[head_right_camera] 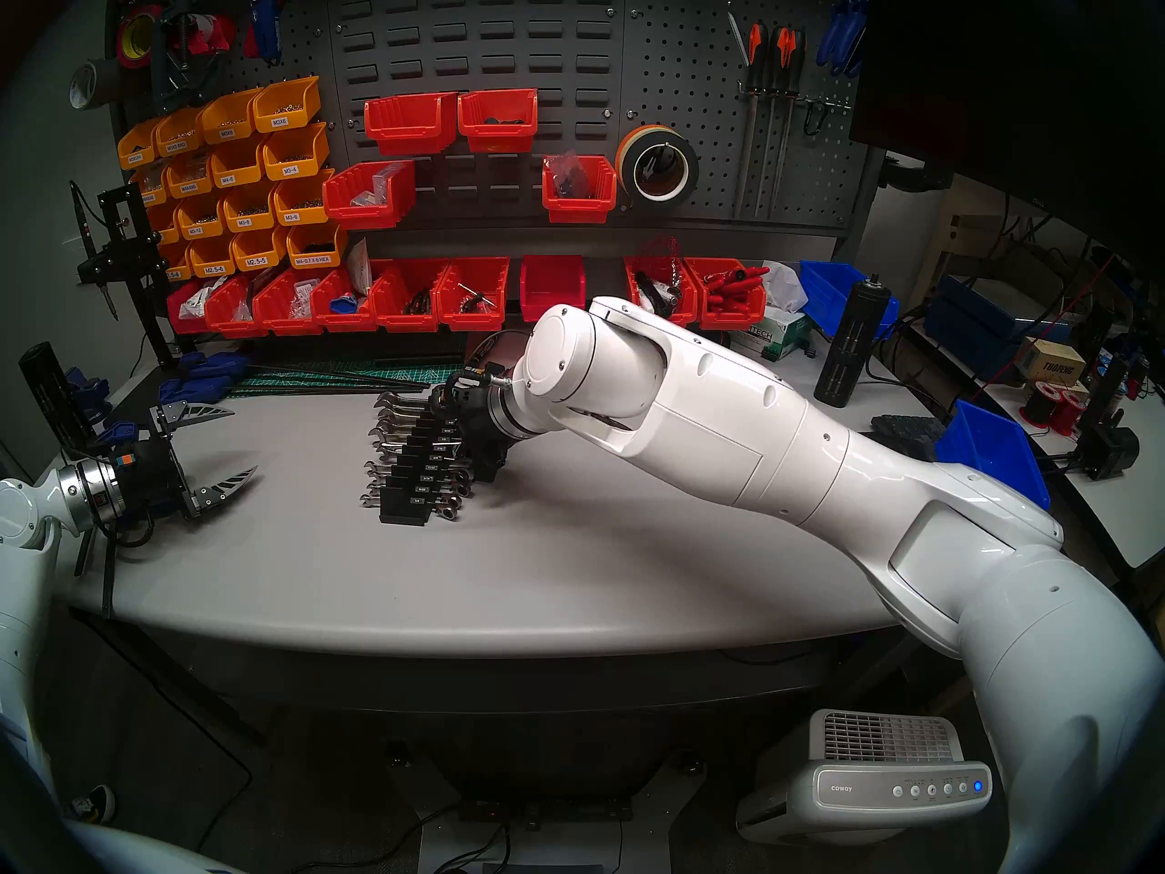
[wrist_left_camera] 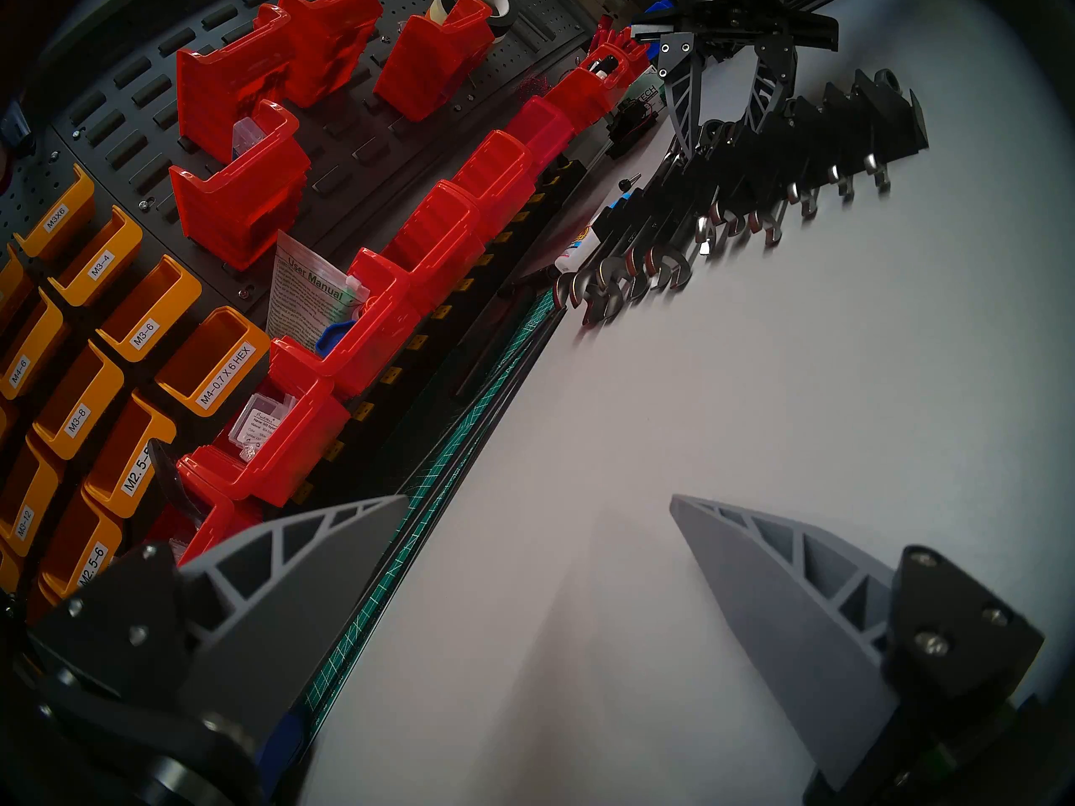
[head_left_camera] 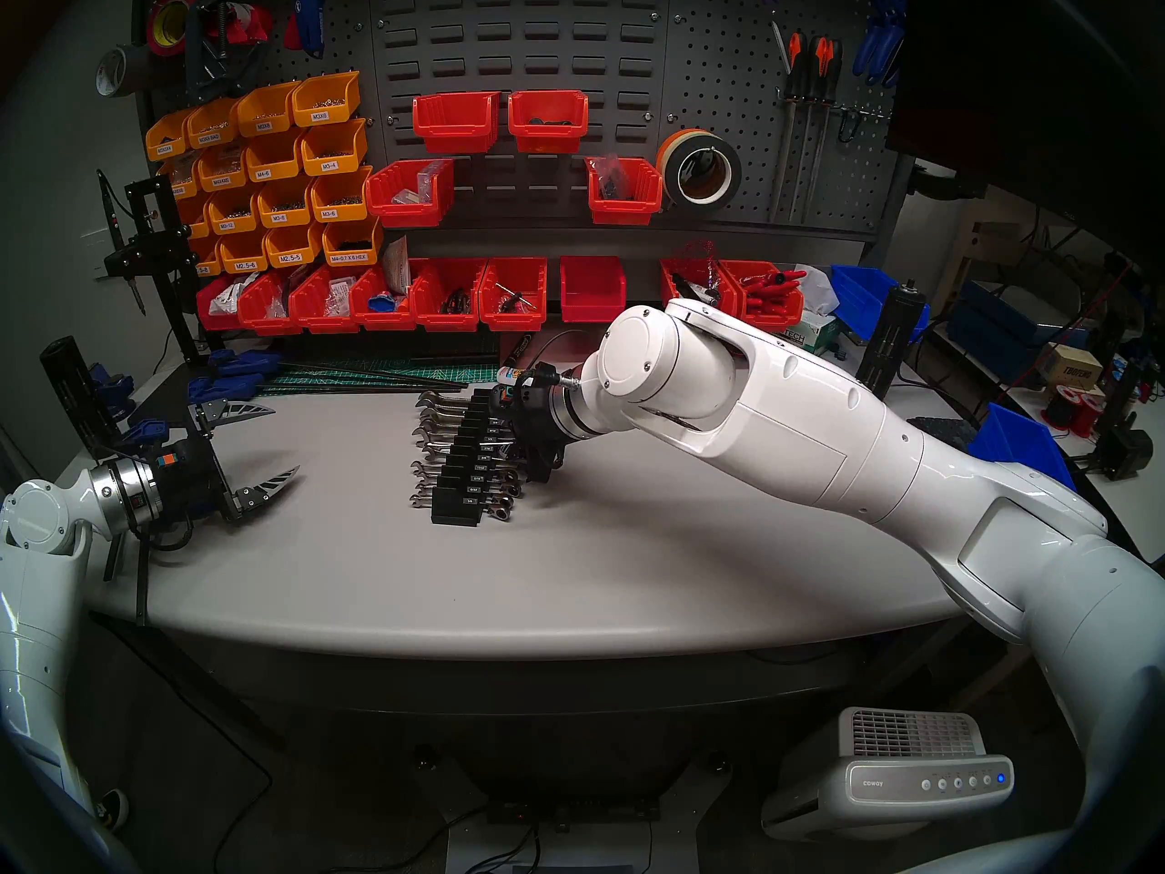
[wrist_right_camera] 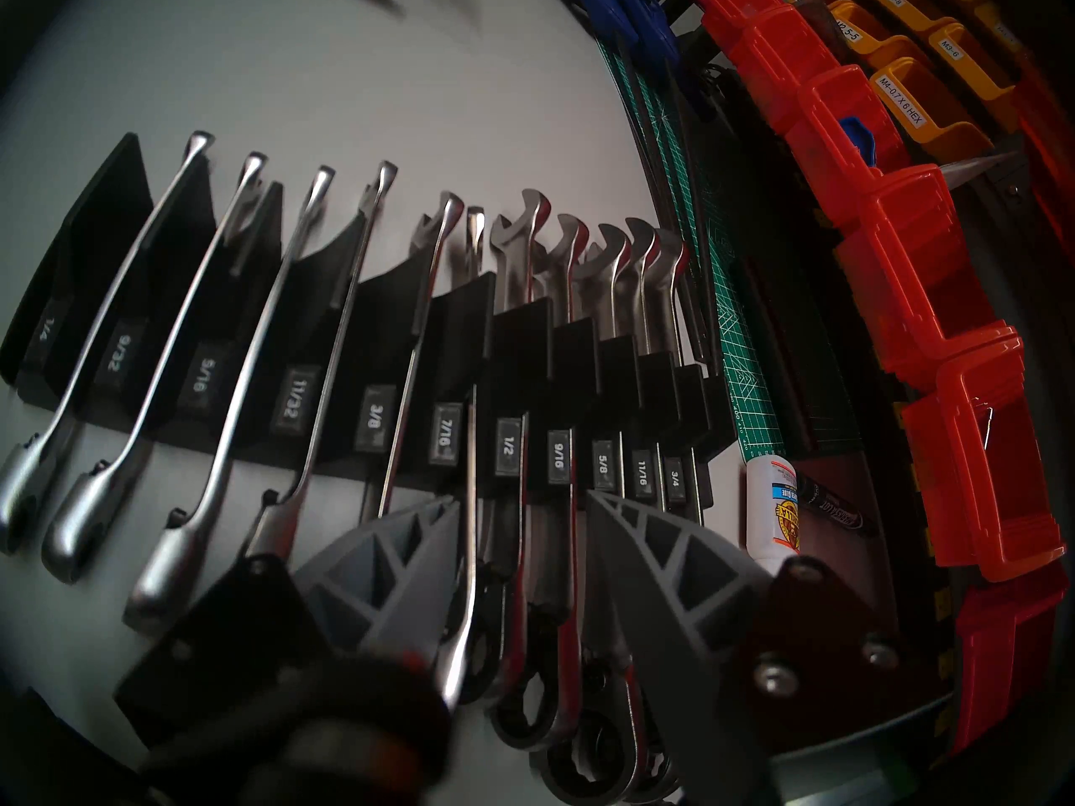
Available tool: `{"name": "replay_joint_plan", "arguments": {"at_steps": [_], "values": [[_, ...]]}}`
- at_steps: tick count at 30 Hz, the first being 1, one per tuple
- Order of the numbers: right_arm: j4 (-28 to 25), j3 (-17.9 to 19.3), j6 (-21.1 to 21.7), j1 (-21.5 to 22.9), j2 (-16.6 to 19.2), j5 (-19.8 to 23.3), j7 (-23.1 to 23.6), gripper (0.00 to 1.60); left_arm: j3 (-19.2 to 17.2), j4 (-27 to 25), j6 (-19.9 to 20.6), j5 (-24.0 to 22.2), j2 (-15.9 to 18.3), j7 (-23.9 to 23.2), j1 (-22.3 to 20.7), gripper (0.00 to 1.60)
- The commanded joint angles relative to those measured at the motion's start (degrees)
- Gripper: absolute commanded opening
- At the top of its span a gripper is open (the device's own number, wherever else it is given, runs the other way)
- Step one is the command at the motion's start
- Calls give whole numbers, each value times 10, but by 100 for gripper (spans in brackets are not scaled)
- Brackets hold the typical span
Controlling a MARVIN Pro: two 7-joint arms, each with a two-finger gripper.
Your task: Put the wrenches on the table into the correct slot in the case
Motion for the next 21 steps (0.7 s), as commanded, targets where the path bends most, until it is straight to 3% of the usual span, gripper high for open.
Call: {"name": "replay_joint_plan", "arguments": {"at_steps": [1, 7, 11, 21], "values": [[-7, 10, 0, 15, -3, 0, 1, 109, -9, -7, 1, -7, 6, 2, -10, 160], [-6, 11, -1, 18, -4, -1, 2, 107, -9, -7, 1, -7, 6, 2, -10, 160], [-6, 10, -1, 20, -4, -2, 3, 119, -9, -7, 1, -7, 6, 2, -10, 160], [-7, 13, 0, 28, -5, -4, 7, 110, -9, -7, 1, -7, 6, 3, -10, 160]]}}
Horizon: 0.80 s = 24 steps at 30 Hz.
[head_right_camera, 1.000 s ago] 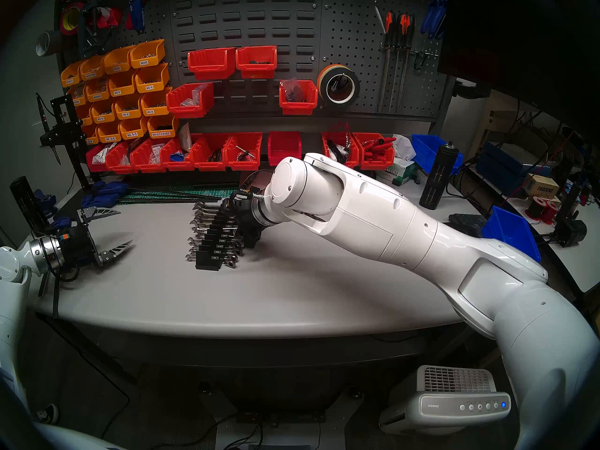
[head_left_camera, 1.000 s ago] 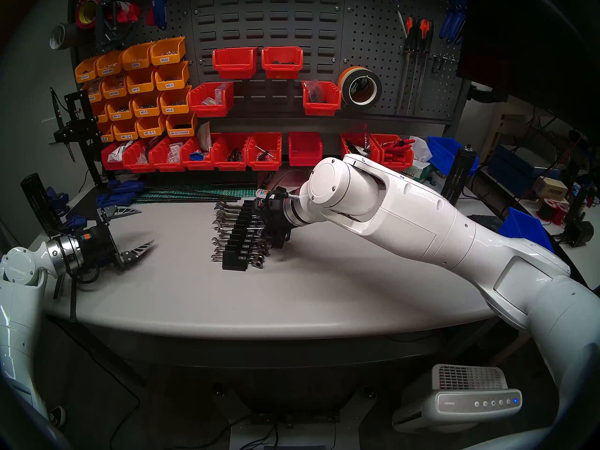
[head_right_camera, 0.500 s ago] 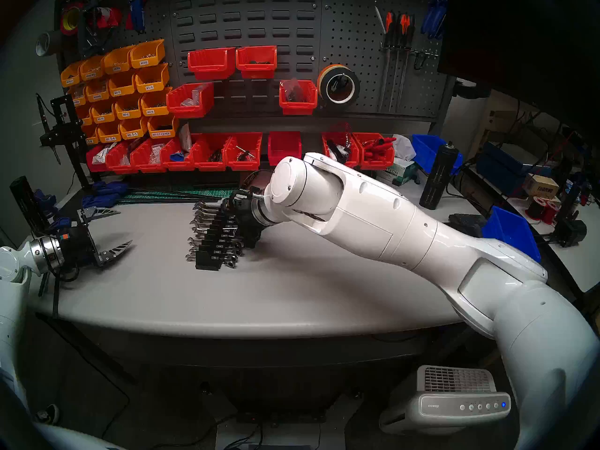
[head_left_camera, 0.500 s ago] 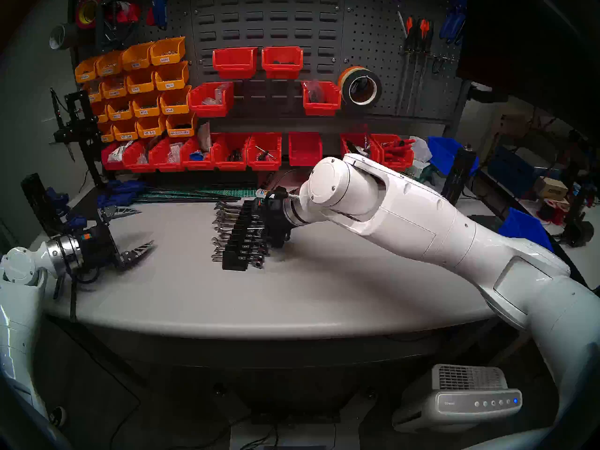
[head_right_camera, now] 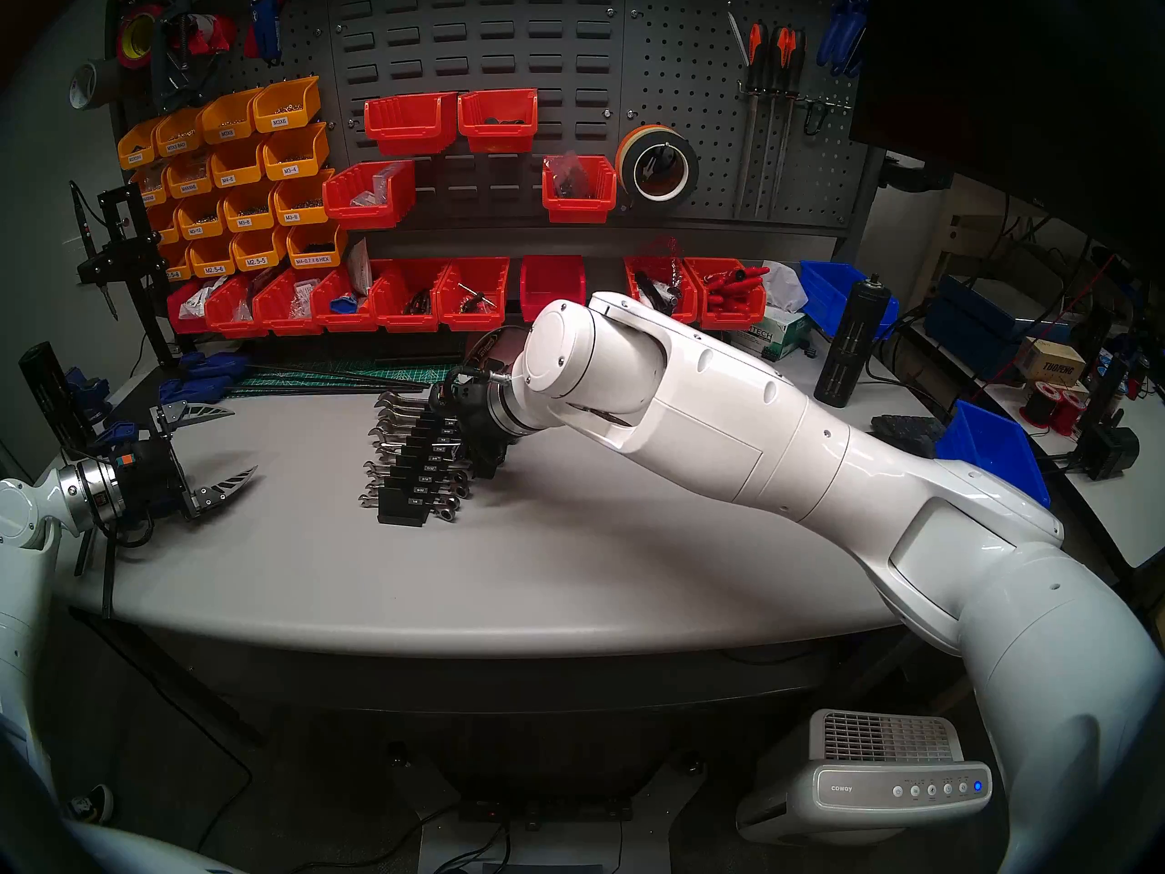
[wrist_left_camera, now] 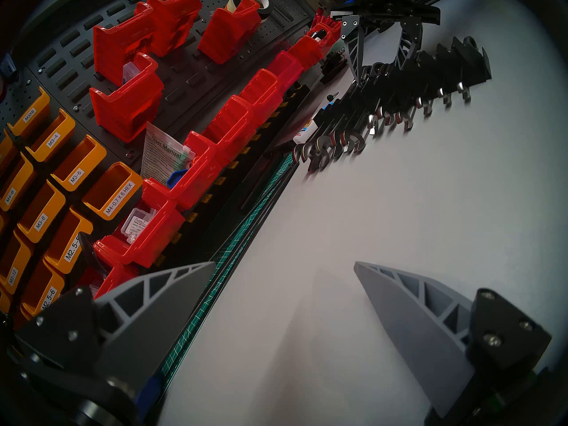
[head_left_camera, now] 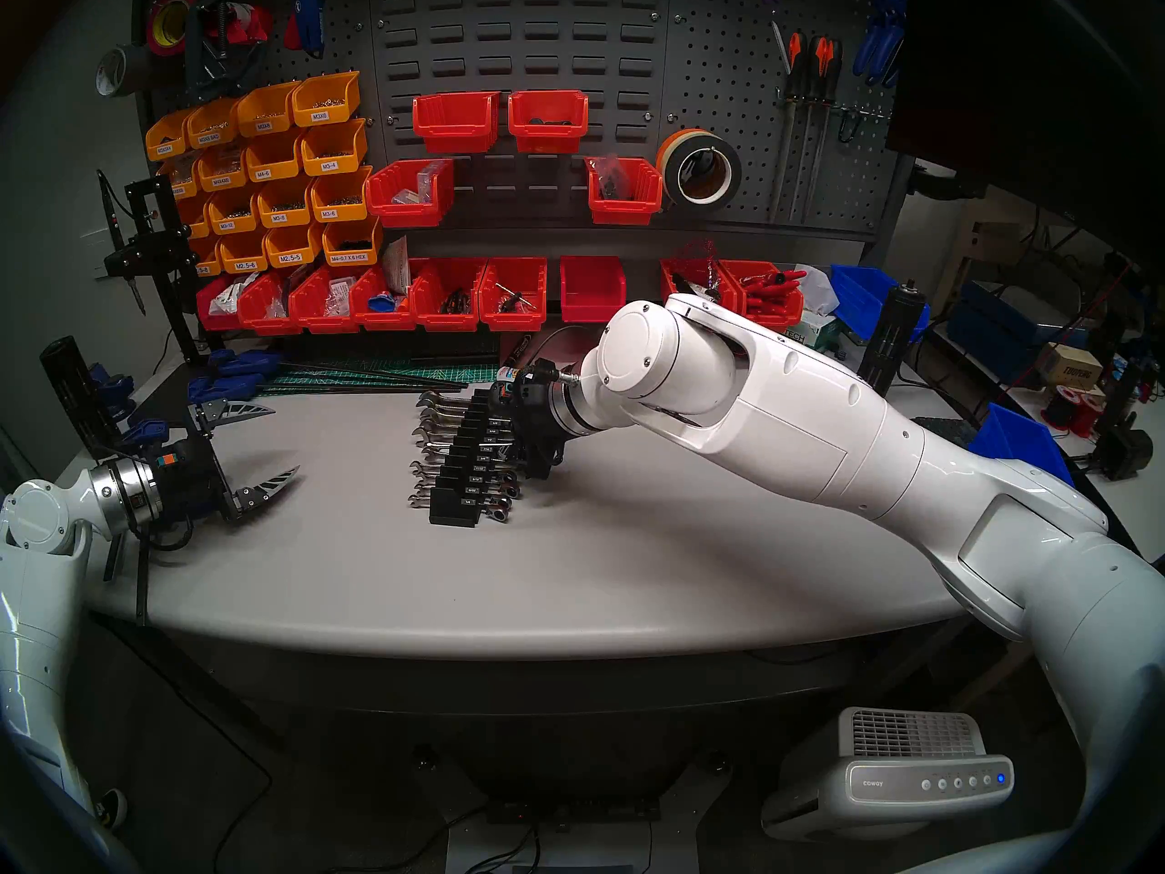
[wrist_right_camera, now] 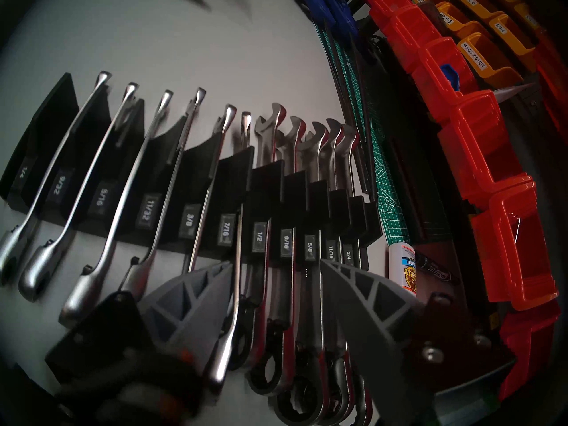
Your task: Put the wrenches on the table into the correct slot in the case
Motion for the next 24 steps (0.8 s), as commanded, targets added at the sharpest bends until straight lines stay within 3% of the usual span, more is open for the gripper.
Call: {"name": "replay_joint_plan", "arguments": {"at_steps": [1, 24], "values": [[-7, 13, 0, 23, -4, -2, 2, 110, -9, -7, 1, -7, 6, 3, -10, 160], [-5, 19, 2, 38, -2, -11, 8, 107, -9, -7, 1, -7, 6, 3, -10, 160]]}}
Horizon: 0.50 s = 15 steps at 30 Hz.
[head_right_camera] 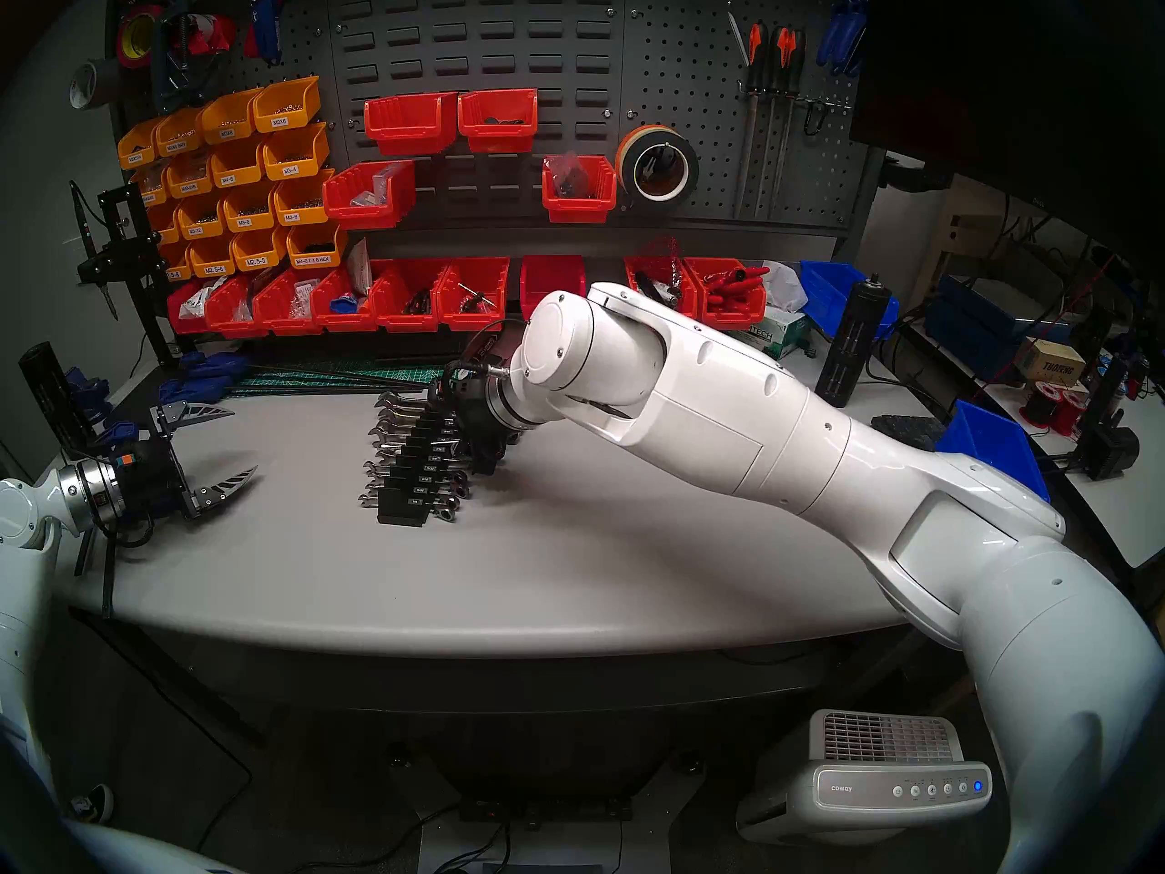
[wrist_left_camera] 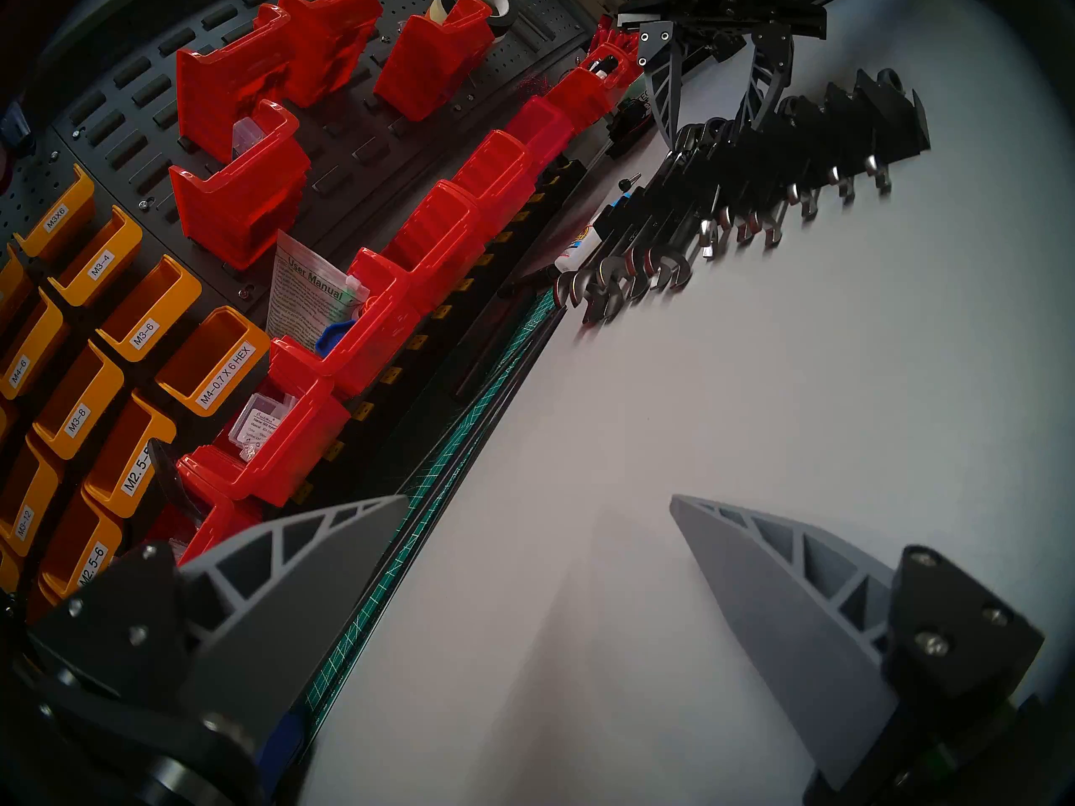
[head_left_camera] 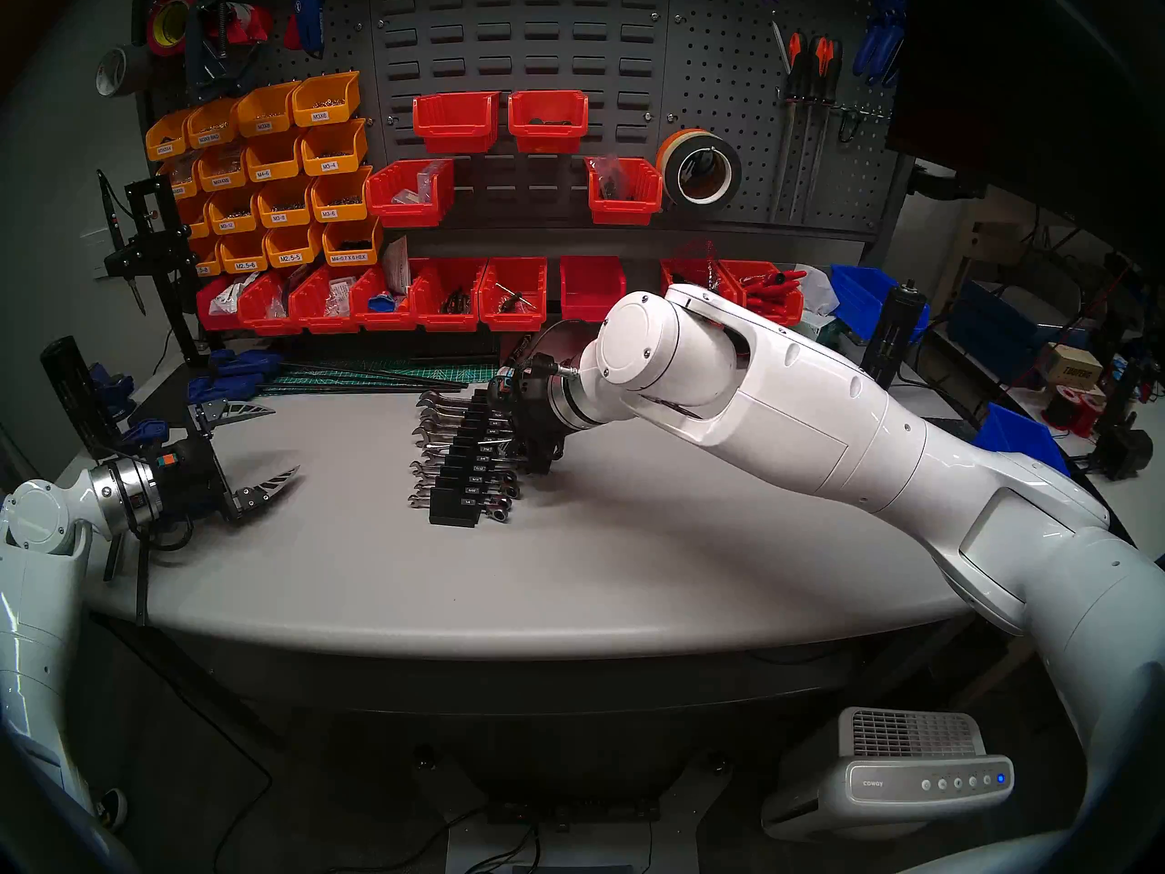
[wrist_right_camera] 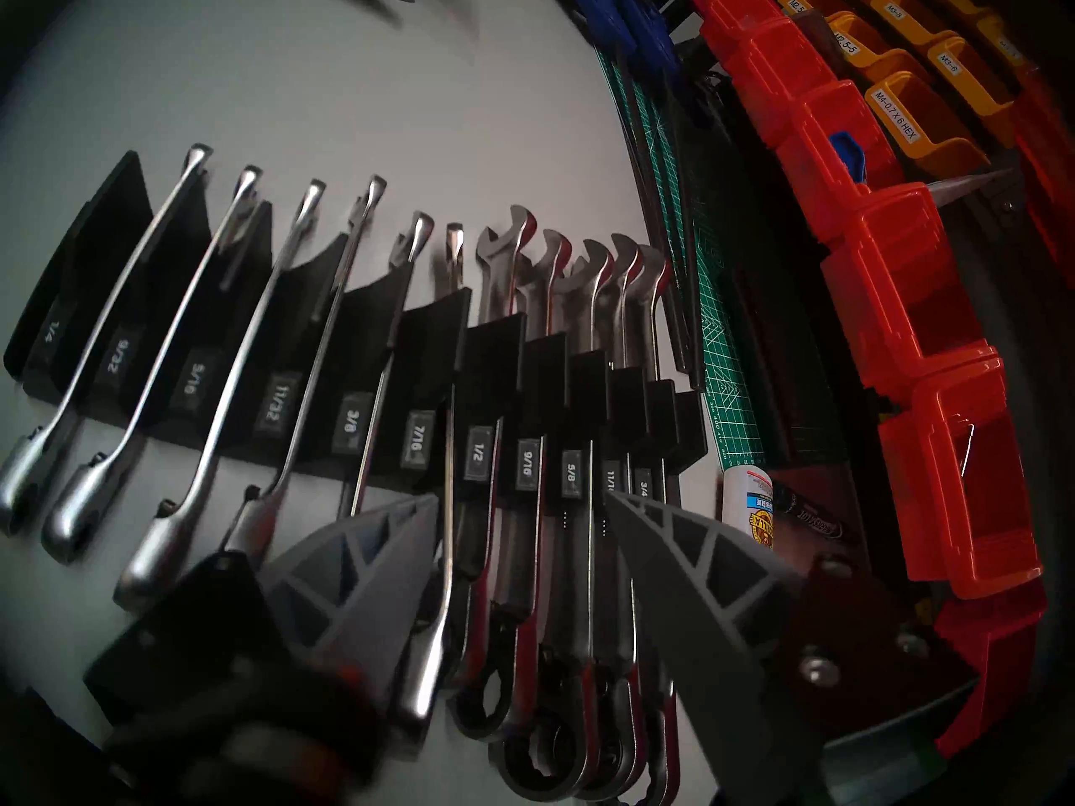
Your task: Put the wrenches on the table into the correct slot in the case
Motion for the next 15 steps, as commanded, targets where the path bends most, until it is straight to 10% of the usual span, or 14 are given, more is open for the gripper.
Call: {"name": "replay_joint_plan", "arguments": {"at_steps": [1, 15], "values": [[-4, 18, 2, 26, -1, -4, -3, 107, -9, -7, 1, -7, 6, 3, -10, 160], [1, 14, -3, 23, -8, -2, 2, 116, -9, -7, 1, -7, 6, 2, -10, 160]]}}
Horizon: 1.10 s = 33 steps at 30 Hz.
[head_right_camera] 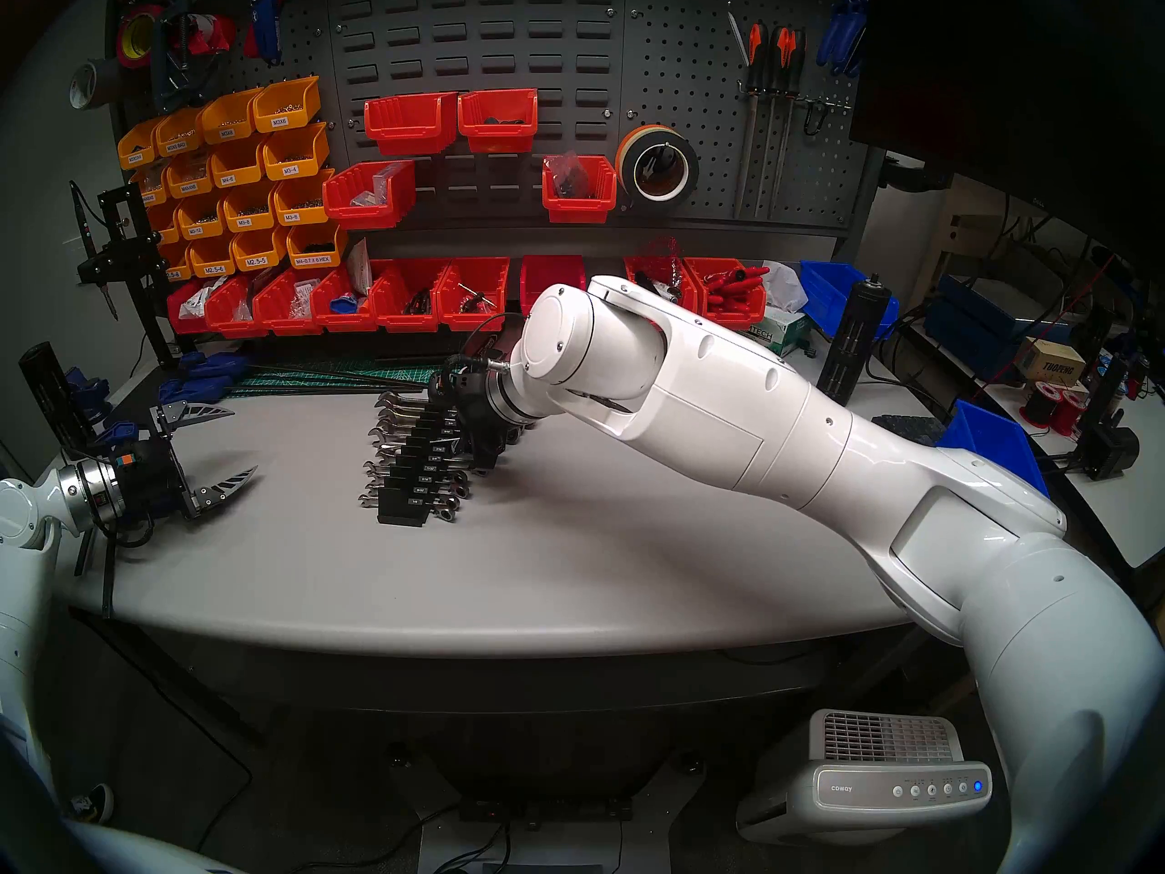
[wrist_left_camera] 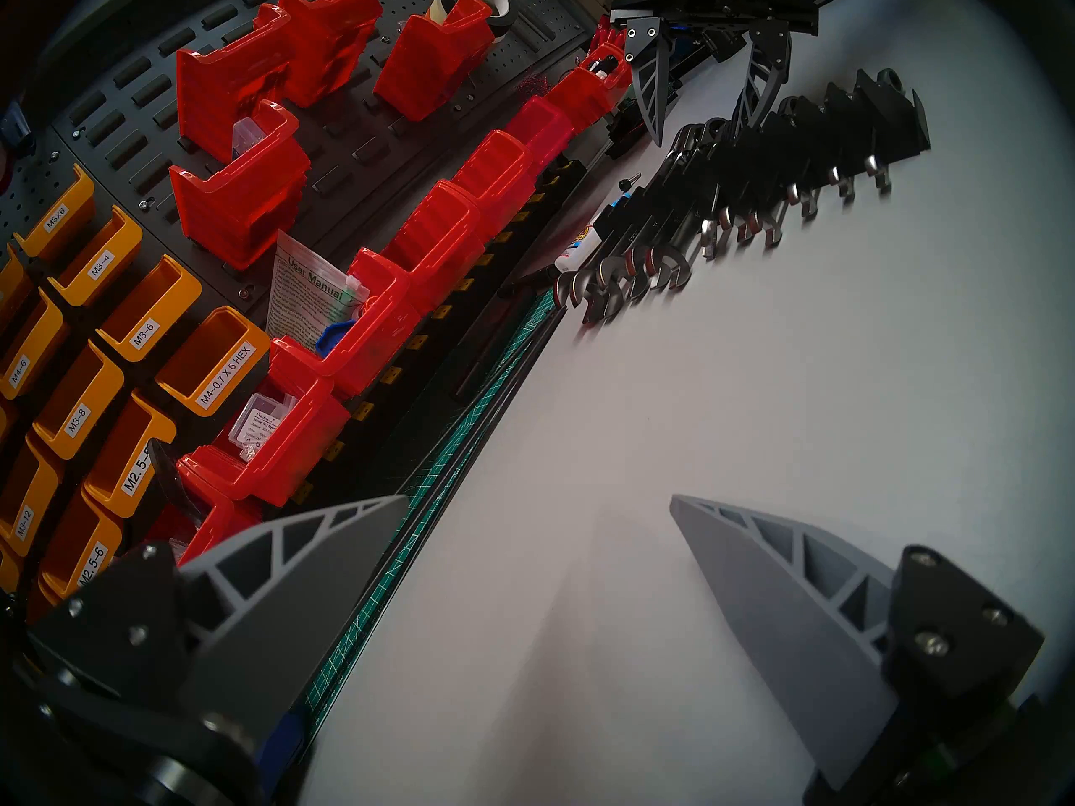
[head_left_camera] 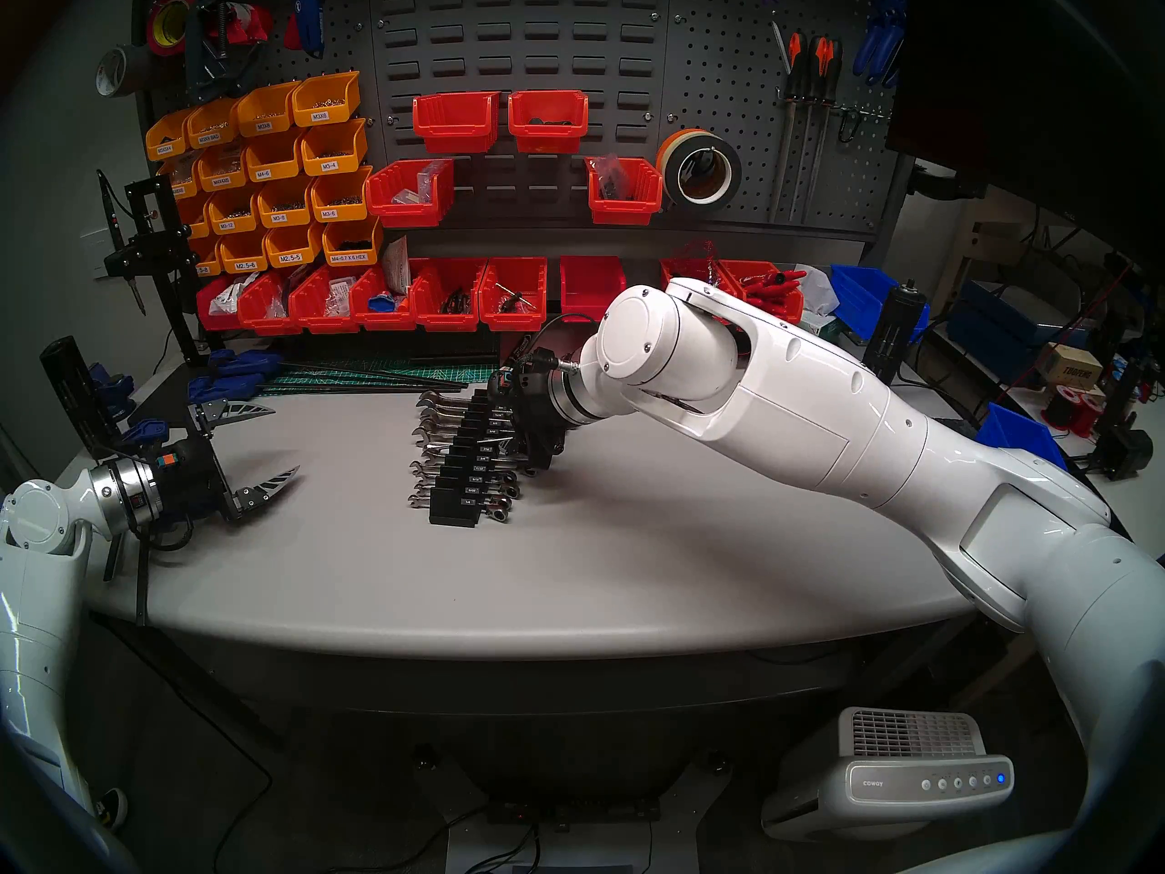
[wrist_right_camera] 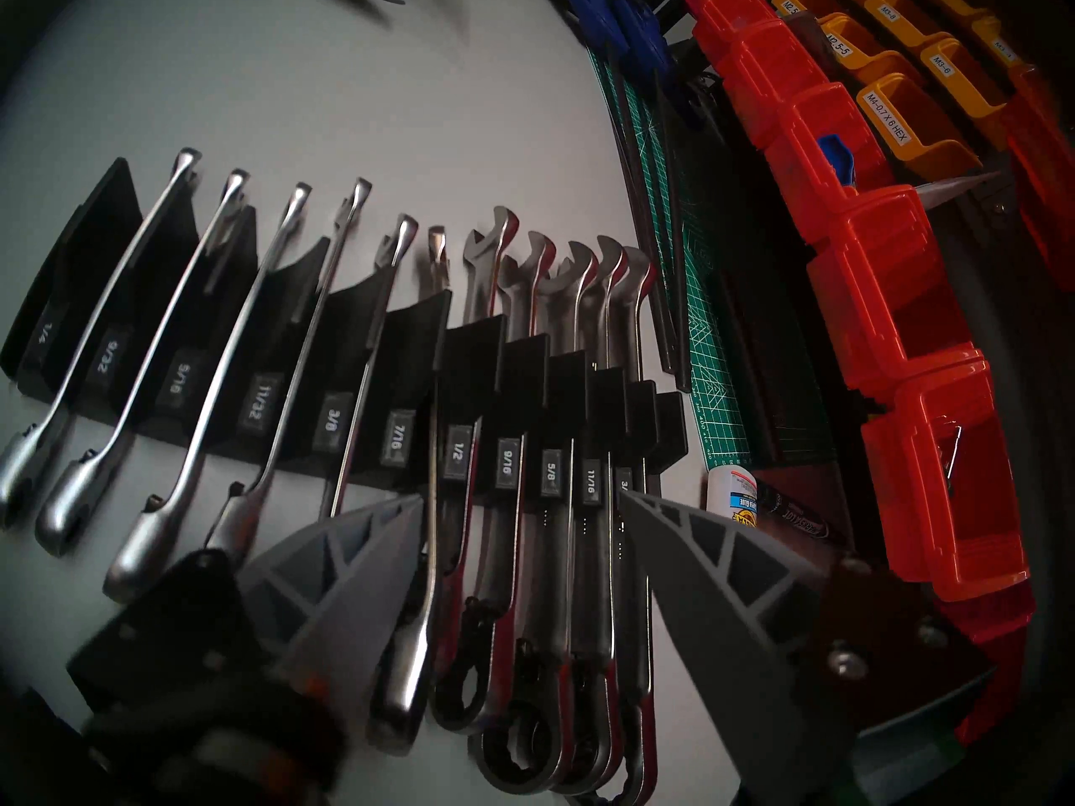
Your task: Put the wrenches on the table into the correct slot in the case
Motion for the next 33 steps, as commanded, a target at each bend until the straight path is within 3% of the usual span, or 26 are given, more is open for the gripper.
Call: {"name": "replay_joint_plan", "arguments": {"at_steps": [1, 5, 9, 17, 24, 33], "values": [[-1, 14, -3, 18, -7, 0, -2, 119, -9, -7, 1, -7, 6, 2, -10, 160], [0, 14, -2, 17, -9, 0, -2, 124, -9, -7, 1, -7, 6, 2, -10, 160], [2, 13, -4, 17, -10, -1, -2, 142, -9, -7, 1, -7, 6, 2, -10, 160], [4, 14, -3, 17, -11, -1, -3, 146, -9, -7, 1, -7, 6, 2, -10, 160], [5, 15, -4, 17, -9, -1, -3, 159, -9, -7, 1, -7, 6, 2, -10, 160], [10, 18, -8, 27, -13, -3, 2, 160, -9, -7, 1, -7, 6, 3, -10, 160]]}}
